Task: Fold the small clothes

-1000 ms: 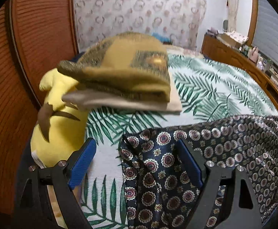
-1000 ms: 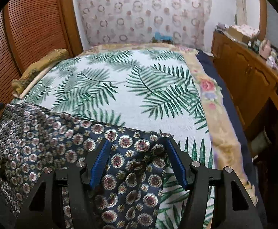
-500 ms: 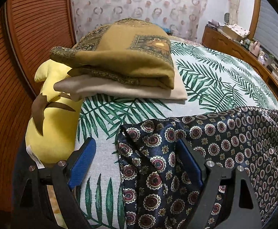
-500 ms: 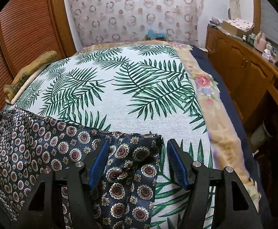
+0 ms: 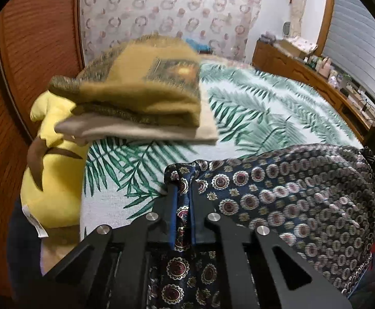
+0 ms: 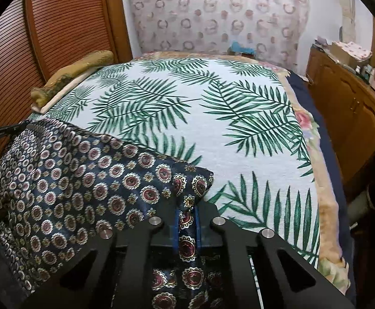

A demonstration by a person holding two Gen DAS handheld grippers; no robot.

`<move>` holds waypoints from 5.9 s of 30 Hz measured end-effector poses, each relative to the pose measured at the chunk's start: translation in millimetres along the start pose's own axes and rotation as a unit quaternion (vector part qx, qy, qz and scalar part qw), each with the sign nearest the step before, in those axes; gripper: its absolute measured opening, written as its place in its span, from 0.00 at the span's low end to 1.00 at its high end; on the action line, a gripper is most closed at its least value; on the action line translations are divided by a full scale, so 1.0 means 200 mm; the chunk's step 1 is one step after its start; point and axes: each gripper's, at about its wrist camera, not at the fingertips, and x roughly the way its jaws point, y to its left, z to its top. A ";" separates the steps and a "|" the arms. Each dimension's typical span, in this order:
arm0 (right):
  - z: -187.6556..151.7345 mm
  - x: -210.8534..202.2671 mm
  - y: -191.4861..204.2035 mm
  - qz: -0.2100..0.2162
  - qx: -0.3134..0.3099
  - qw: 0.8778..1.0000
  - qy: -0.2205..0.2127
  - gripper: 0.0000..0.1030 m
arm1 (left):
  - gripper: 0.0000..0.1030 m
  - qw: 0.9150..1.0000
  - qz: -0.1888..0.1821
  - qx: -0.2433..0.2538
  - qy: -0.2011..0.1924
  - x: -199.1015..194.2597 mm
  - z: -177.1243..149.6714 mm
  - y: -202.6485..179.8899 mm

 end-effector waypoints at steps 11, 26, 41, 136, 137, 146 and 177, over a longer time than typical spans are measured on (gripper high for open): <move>0.03 -0.64 0.06 -0.007 0.004 0.991 -0.137 0.05 | 0.07 0.982 -0.031 0.001 -0.187 -0.72 0.07 -0.15; 0.70 -1.08 0.03 -0.070 -0.078 0.962 -0.252 0.05 | 0.07 0.962 0.018 0.024 -0.271 -0.72 0.86 -0.21; 0.81 0.09 -0.17 -0.111 0.025 0.992 -0.048 0.54 | 0.66 0.994 0.040 0.034 -0.096 0.04 0.79 -0.05; 0.11 0.03 -0.19 -0.068 0.067 0.995 -0.013 0.16 | 0.04 0.998 0.056 0.041 0.000 0.18 0.26 -0.05; 0.11 0.03 -0.19 -0.069 0.067 0.995 -0.013 0.16 | 0.04 0.998 0.056 0.038 0.001 0.18 0.26 -0.05; 0.12 0.02 -0.19 -0.049 0.056 0.997 -0.025 0.05 | 0.02 0.997 0.021 0.057 -0.038 0.07 0.26 -0.14; -0.08 -0.31 -0.17 -0.060 0.050 0.996 -0.032 0.03 | 0.02 0.999 0.027 -0.014 -0.032 -0.10 -0.04 0.01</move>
